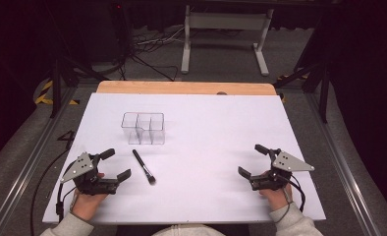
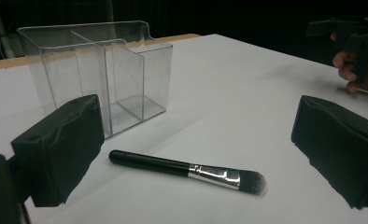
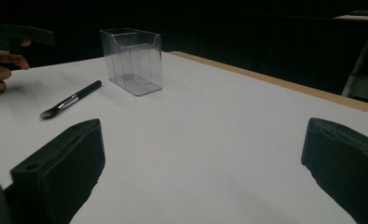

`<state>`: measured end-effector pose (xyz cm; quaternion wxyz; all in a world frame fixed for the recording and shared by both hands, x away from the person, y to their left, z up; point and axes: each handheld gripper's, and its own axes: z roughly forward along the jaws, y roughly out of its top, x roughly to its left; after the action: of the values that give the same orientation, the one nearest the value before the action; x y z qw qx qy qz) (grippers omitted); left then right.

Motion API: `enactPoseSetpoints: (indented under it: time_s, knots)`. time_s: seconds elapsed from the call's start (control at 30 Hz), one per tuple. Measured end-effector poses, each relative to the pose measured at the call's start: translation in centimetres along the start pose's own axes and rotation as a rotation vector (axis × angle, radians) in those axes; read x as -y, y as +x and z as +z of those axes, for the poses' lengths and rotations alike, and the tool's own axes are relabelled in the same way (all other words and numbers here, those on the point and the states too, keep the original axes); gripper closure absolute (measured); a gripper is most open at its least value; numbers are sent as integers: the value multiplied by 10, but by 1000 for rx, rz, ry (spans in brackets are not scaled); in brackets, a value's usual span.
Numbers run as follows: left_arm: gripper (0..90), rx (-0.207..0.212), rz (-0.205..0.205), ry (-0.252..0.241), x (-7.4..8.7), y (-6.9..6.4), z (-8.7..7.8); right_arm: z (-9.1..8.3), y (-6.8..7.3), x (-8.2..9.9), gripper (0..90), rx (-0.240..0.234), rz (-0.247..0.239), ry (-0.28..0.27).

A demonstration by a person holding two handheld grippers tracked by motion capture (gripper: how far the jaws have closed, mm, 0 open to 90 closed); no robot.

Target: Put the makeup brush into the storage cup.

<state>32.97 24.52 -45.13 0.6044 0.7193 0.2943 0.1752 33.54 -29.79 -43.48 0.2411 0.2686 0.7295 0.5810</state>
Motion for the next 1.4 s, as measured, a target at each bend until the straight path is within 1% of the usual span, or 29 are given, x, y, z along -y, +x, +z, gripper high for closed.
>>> enactPoseSetpoints:
  time_s: [0.07,0.1,0.13,0.17,0.2,0.27,0.33,0.37,0.4,0.47,0.5,0.53,0.6,0.67,0.7,0.73,0.77,0.8,0.83,0.87,0.9,0.93,1.03,1.07,1.13,1.23,1.33,1.4]
  knots:
    - [27,-11,9,-21,-1,-1,0,1,1,0,1,-6,3,6]
    - [27,-10,7,-33,-2,-1,0,1,1,0,1,-6,3,6]
    - [27,-4,12,-36,-3,0,-1,1,1,0,0,-8,5,12]
    - [26,5,3,-37,-4,-1,0,1,1,0,0,-9,9,17]
    - [29,13,4,-34,-5,-1,1,2,1,0,0,-9,14,24]
    - [39,11,36,0,-9,-2,3,1,1,0,0,-6,19,29]
    - [46,7,55,25,-14,-2,5,0,0,0,0,-3,26,28]
    - [46,6,53,33,-17,-3,7,0,0,0,0,-2,33,31]
    - [48,11,61,50,-19,-2,8,0,0,-1,0,-2,38,33]
    - [44,20,48,71,-23,0,11,0,0,-1,0,5,34,33]
    - [40,20,48,71,-23,0,11,0,0,-1,0,5,34,33]
    - [41,33,39,99,-27,2,13,0,1,-2,0,2,29,34]
    - [40,33,39,107,-29,2,14,1,1,-3,0,-7,29,42]
    - [41,38,62,142,-36,3,18,1,0,-3,1,-20,34,50]
    - [42,38,82,167,-40,4,21,1,-1,-3,1,-32,40,56]
    - [42,34,90,182,-42,3,22,2,-1,-3,1,-49,53,61]
    - [41,32,110,198,-45,3,24,2,-2,-3,2,-60,57,65]
    - [44,32,110,198,-45,3,24,3,-3,-3,3,-69,65,68]
    - [44,30,133,209,-48,3,26,3,-3,-3,3,-69,65,68]
    - [51,30,144,223,-51,2,27,3,-3,-3,3,-77,72,70]
    - [56,40,154,243,-54,2,29,3,-3,-3,5,-85,73,70]
    - [57,59,171,278,-58,2,33,2,-3,-3,5,-85,72,69]
    - [61,69,198,325,-63,3,38,1,-4,-3,10,-82,74,66]
    - [63,85,188,347,-65,4,41,1,-4,-3,11,-81,77,68]
    - [67,96,185,370,-67,5,44,1,-4,-3,11,-79,80,70]
    - [61,101,220,412,-70,4,49,-1,-5,-3,11,-78,84,71]
    - [53,117,238,470,-75,4,55,-4,-5,-2,11,-71,87,69]
    - [51,133,250,487,-77,5,58,-6,-6,-2,11,-71,93,67]
